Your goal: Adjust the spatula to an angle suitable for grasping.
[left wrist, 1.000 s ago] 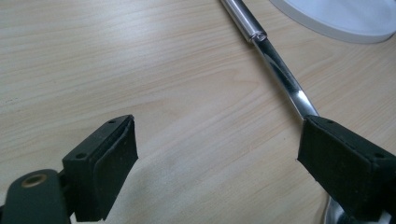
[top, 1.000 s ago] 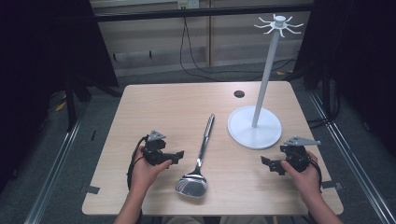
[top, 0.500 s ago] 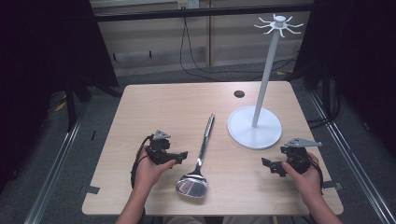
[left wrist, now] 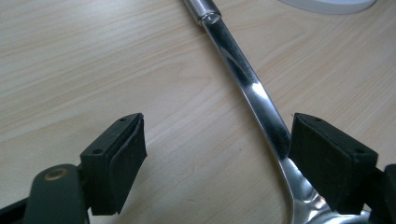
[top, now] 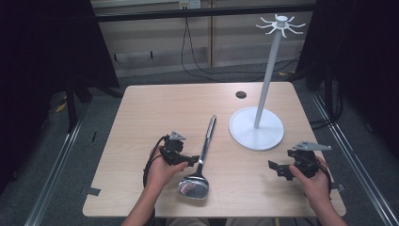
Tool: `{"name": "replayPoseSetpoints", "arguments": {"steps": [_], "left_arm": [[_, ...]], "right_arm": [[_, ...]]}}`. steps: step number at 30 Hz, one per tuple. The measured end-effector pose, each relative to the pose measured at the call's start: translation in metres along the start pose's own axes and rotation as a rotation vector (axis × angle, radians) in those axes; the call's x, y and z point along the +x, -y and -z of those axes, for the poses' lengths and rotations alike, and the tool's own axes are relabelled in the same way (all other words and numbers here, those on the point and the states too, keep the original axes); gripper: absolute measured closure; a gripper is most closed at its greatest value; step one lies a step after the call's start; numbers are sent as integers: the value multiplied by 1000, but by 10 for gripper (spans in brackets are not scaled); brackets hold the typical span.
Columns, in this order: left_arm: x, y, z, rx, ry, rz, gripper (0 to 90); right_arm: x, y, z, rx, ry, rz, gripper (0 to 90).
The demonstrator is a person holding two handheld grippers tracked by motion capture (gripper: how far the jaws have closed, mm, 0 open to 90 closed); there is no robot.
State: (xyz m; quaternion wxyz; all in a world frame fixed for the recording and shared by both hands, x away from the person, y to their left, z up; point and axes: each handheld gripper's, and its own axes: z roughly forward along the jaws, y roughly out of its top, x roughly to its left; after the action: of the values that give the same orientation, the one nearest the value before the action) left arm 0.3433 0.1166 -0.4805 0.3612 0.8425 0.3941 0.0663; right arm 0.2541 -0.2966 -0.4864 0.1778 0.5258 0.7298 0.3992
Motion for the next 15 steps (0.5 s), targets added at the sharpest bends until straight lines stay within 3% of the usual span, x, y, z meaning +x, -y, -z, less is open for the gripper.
{"name": "replayPoseSetpoints", "arguments": {"steps": [15], "left_arm": [[-11, -4, -9, 49, 2, -6, 243]], "right_arm": [[0, -2, -1, -2, -6, 2, 37]]}}
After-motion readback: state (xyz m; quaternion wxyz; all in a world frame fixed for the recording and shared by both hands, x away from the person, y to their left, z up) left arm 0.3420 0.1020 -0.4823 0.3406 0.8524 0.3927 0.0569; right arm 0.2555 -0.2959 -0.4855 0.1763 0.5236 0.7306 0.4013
